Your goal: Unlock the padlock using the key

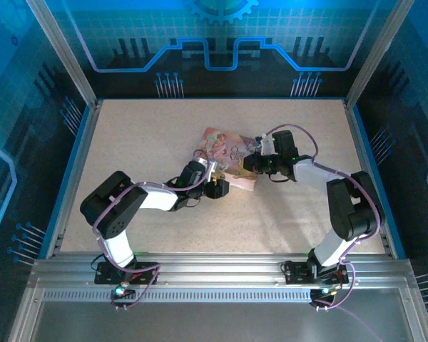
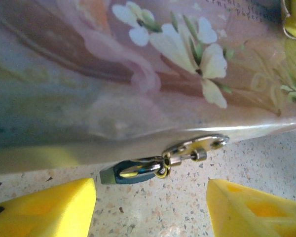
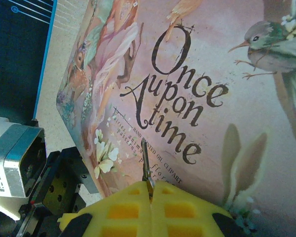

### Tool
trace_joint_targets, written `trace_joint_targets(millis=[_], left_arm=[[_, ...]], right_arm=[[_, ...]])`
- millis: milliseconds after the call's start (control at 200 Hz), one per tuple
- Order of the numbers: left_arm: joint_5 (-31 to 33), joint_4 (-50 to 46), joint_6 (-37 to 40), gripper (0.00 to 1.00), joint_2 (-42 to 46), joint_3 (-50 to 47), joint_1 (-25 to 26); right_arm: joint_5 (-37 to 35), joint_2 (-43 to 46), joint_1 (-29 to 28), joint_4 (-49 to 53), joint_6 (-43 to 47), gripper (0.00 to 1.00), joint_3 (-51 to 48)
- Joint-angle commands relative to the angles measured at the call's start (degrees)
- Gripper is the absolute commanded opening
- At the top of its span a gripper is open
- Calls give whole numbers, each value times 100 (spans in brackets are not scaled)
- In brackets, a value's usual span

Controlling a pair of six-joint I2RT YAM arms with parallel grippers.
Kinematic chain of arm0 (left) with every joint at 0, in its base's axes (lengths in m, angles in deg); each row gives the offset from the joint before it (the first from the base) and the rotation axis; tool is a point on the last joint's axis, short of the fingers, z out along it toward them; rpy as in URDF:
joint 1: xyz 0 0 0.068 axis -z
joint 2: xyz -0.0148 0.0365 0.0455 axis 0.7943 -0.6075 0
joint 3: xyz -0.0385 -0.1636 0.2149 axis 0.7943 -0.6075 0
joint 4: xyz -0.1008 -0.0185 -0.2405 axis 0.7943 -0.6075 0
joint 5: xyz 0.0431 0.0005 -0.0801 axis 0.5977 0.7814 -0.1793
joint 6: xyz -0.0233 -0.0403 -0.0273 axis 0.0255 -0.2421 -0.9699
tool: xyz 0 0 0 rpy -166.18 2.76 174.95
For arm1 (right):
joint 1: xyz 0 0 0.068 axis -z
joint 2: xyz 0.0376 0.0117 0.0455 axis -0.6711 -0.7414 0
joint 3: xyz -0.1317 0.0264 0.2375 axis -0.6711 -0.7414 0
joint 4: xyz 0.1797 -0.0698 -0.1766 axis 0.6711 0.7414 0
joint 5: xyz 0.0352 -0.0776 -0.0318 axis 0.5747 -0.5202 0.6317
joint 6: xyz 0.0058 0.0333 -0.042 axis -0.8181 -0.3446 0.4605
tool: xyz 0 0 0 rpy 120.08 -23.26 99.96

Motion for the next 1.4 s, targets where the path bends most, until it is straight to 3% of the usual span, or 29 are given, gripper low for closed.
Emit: trace_joint_targets(millis=[0, 930, 1391], left_arm=[[89, 344, -37, 61, -158, 93, -39], [124, 466, -160, 46, -354, 356, -17], [271, 342, -181, 43, -533, 468, 109]], right_arm=[[-304, -167, -117, 643, 123, 0, -98], [-262, -190, -161, 563, 61, 0, -94], [-260, -194, -164, 537, 34, 0, -85]])
